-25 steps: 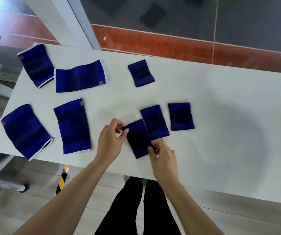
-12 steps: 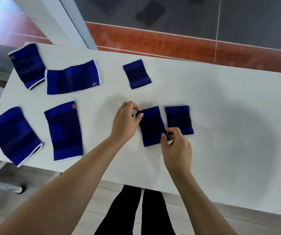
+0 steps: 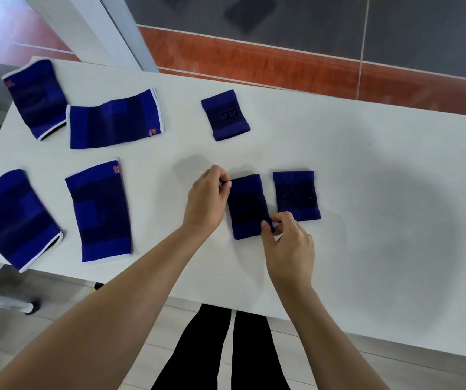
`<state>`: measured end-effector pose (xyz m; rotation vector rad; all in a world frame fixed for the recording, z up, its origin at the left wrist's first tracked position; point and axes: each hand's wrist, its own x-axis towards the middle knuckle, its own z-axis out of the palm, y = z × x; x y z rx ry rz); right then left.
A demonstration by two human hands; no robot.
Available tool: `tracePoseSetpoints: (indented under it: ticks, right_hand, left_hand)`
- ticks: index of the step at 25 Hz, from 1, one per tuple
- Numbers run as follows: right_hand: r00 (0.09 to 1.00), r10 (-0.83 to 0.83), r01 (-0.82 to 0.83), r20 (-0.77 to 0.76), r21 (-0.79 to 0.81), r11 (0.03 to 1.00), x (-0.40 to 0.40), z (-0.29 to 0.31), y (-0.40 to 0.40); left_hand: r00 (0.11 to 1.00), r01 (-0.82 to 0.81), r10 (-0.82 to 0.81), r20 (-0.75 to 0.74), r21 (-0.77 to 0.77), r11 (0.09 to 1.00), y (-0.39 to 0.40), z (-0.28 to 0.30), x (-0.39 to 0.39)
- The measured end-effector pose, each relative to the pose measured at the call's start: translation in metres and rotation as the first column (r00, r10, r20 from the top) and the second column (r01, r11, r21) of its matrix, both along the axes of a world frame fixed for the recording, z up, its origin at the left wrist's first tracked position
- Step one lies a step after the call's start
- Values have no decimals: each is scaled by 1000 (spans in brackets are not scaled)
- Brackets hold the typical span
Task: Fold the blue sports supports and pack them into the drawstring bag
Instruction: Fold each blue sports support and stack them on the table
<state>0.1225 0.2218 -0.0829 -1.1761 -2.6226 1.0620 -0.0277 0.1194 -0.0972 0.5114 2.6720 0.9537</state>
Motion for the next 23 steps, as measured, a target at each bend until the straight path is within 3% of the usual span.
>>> tracePoseSetpoints:
  ticks: [8,11,13,15,17,19,23]
  right_hand:
    - [974,31,-27,226,-19,999,-6,1,0]
    - [965,56,-39,258,-69,997,-12,2,0]
    - [966,57,-39,252,-75,996,-15,3,-1]
    - [980,67,-47,186,-107,993,-14,5,-4]
    - [996,23,0,81,-269,963,-15,9,-4]
    - [995,-96,100,33,-503,859,-17,14,-2]
    - [979,-199,172,47,-715,677,-15,14,4]
  left_hand:
    - [996,19,-19,-85,-4,1000,1,-1,4]
    - [968,57,-64,-242,-37,998,-9,1,12]
    - [901,182,-215,-377,-121,976,-25,1,26]
    - [814,382,-446,-373,-235,894,-46,-2,47]
    - [792,482,-557,-250,-303,822,-63,-5,62]
    - [826,471,-532,-185,-292,833,-70,-8,67]
    - [828,407,-472,-303,-254,877,-66,-8,68]
